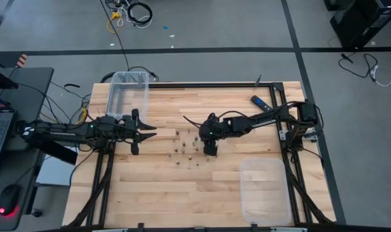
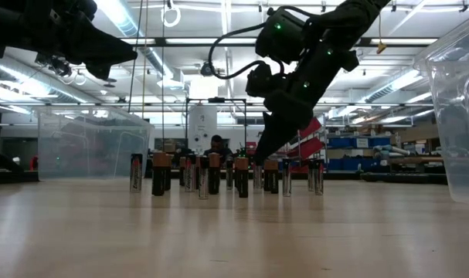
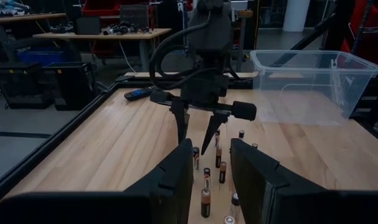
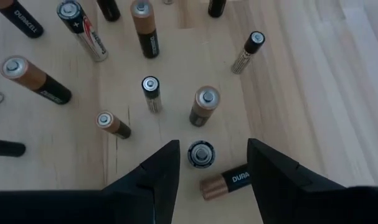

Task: Sort batteries
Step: Put the black and silver battery into the bottom transparent bin

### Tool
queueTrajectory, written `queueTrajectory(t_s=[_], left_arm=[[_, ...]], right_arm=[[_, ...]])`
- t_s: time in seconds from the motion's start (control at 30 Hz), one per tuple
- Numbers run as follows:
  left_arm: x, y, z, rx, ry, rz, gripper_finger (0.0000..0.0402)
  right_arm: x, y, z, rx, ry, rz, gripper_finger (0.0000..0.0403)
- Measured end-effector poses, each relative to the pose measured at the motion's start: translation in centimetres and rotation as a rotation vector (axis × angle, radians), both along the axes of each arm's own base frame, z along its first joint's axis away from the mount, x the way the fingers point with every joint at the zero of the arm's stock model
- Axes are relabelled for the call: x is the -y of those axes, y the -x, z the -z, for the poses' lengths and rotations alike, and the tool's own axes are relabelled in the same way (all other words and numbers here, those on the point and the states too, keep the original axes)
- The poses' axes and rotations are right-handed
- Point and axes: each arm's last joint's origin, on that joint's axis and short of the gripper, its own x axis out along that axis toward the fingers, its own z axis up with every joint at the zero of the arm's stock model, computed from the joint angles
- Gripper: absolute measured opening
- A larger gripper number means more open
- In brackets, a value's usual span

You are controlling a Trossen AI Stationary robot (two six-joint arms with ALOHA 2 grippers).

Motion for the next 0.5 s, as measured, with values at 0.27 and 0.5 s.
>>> queueTrajectory(t_s=[0.27,0.5], left_arm=[[0.00,0.00,0.01,-0.001,0.000,0.000,0.0106],[0.00,0.00,0.02,-0.001,0.000,0.000,0.0106]], right_arm=[[0.00,0.01,0.00,0.000,-0.004,0.006,0.0172],[0.00,0.06,0.05,-0.007,-0.005,0.006,0.0171]])
